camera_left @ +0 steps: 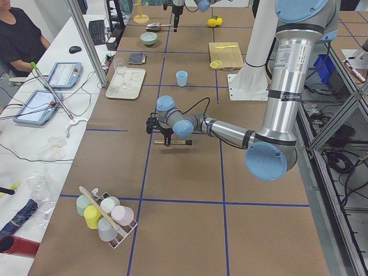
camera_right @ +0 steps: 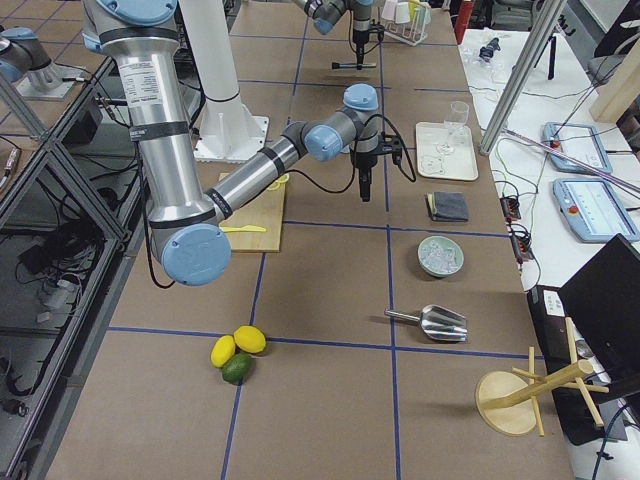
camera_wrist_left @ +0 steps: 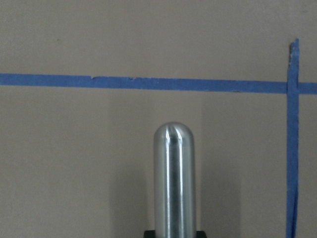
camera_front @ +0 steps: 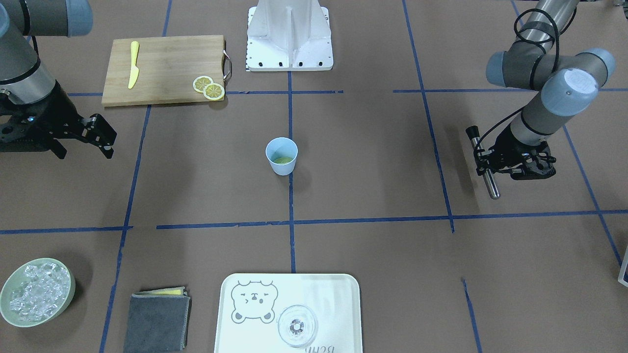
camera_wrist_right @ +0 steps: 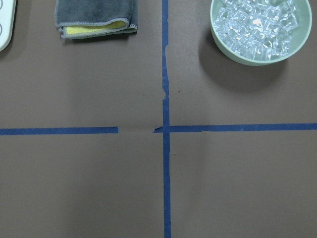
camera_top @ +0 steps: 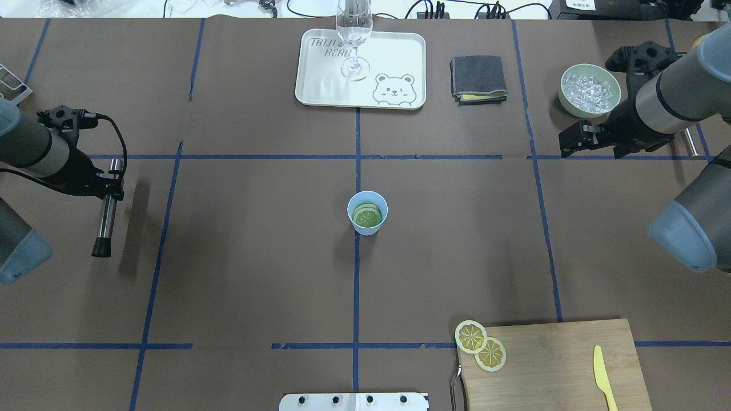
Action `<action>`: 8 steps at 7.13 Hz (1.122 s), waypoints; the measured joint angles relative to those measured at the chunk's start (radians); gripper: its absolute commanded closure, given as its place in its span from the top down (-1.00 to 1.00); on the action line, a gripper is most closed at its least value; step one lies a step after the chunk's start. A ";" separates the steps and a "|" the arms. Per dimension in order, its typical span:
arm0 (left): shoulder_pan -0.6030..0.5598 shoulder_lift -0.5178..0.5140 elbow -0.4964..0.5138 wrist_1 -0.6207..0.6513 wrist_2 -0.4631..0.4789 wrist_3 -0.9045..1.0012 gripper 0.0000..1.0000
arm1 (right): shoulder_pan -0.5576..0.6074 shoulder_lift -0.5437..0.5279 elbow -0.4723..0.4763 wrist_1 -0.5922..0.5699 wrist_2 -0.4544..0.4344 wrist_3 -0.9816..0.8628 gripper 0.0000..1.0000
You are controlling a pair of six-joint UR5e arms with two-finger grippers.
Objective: Squeeze lemon into cup
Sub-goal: 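Lower the steel rod onto the table and release it with the left gripper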
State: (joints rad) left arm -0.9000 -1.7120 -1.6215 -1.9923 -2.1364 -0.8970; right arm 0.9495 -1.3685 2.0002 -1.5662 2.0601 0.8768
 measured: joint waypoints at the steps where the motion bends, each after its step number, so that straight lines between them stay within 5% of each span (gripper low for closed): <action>1: 0.001 -0.004 0.008 -0.001 0.001 0.002 -1.00 | 0.000 0.000 0.000 0.000 0.000 0.000 1.00; 2: 0.003 -0.006 0.015 -0.004 0.002 0.002 -1.00 | 0.000 0.000 -0.001 0.000 0.001 0.000 1.00; 3: 0.004 -0.007 0.019 -0.006 0.002 0.003 -0.31 | 0.000 -0.001 -0.001 0.000 0.003 0.001 1.00; 4: 0.005 -0.007 0.022 -0.007 0.003 0.003 -0.03 | 0.000 -0.001 -0.001 0.000 0.009 0.000 1.00; 5: 0.007 -0.008 0.023 -0.008 0.004 0.004 0.89 | 0.000 0.000 0.000 0.000 0.015 0.000 1.00; 8: 0.009 -0.007 0.017 -0.007 0.004 0.005 1.00 | 0.001 0.001 0.000 0.000 0.020 -0.001 1.00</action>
State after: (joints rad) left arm -0.8906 -1.7194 -1.6050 -1.9992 -2.1322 -0.8924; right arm 0.9500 -1.3673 2.0003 -1.5662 2.0798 0.8759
